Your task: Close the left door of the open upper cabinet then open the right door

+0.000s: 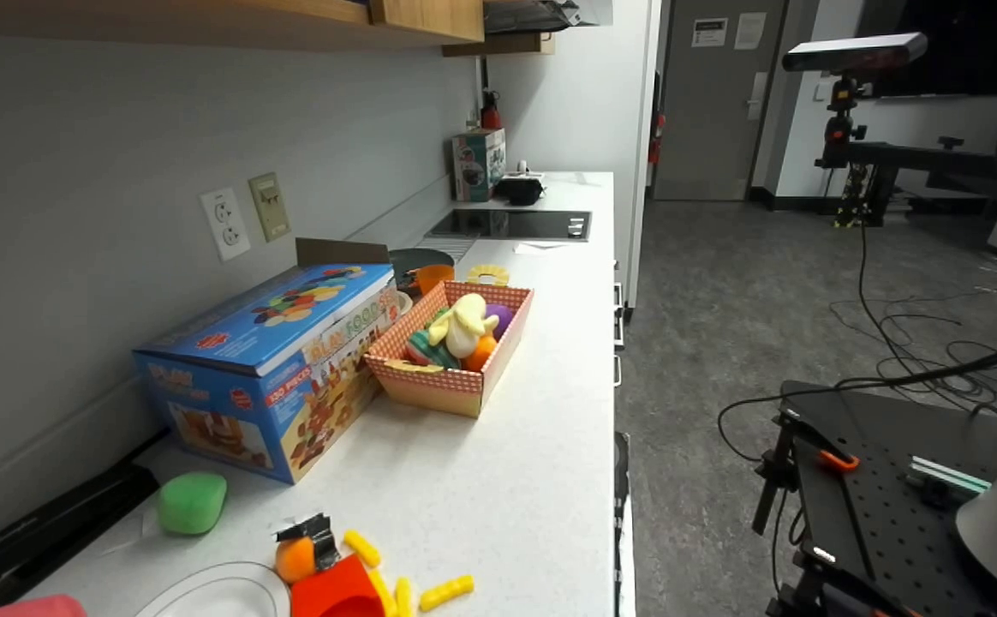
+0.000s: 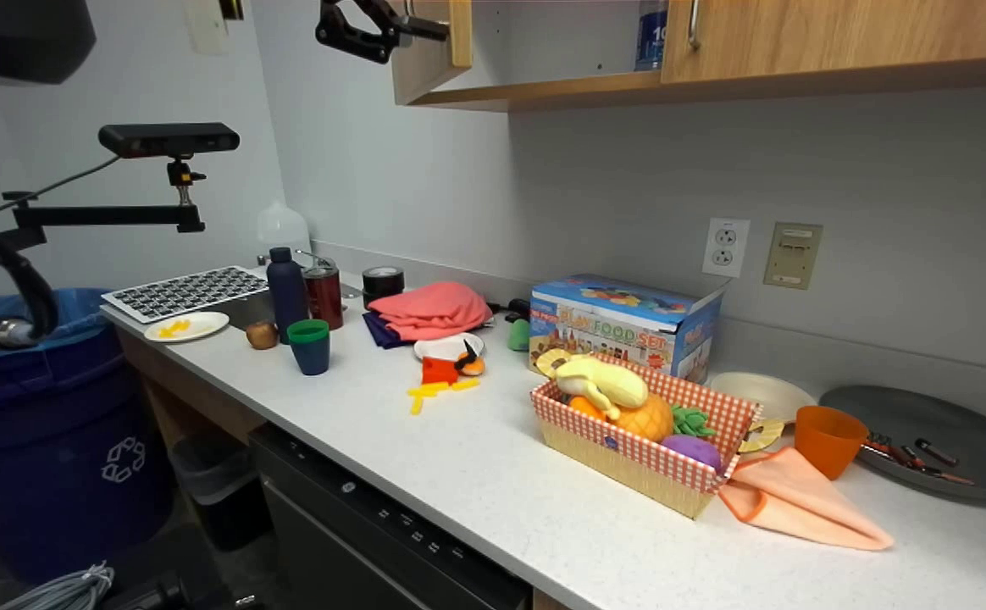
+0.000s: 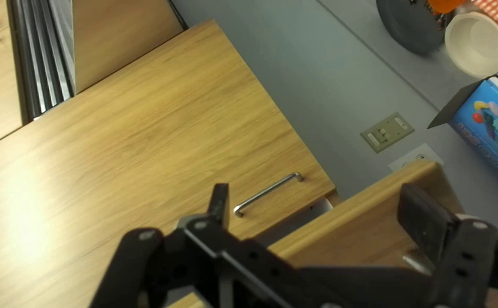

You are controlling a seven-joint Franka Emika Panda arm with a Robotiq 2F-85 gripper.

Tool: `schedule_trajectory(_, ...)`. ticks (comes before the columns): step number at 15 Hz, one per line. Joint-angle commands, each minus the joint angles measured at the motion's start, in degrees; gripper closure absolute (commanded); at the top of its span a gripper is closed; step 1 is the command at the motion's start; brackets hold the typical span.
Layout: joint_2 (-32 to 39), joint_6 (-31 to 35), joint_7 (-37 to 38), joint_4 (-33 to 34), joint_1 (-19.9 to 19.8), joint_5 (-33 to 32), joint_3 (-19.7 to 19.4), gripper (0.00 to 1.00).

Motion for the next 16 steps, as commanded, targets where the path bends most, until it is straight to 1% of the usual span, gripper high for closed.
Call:
schedule_trajectory(1,3.44,-2.15,-1.26,0.89,4.55,0.83,-2.94,0.00)
schedule_trajectory(2,1.68,-2.10,0.92,0.28,3.61,-1.42,-2.11,0.00)
schedule_trajectory(5,2.92,-2.41,0.72,0.28,5.19,-1.09,-3.18,0.00)
schedule_trajectory(11,3.13,-2.47,0.71,0.32,5.37,-1.06,-3.27,0.00)
schedule_trajectory(12,2.97,-1.45,1.65,0.94,5.15,-2.28,-3.02,0.00)
schedule_trajectory(13,2.70,0.07,4.76,1.94,2.95,-6.42,-1.96,0.00)
schedule_trajectory(14,3.25,0.98,7.41,3.05,2.15,-9.66,-1.88,0.00)
schedule_trajectory(15,3.42,3.24,10.46,4.32,-1.07,-12.52,-0.39,0.00)
schedule_trajectory(16,4.22,3.79,14.37,5.96,-2.32,-16.80,-0.03,0.00)
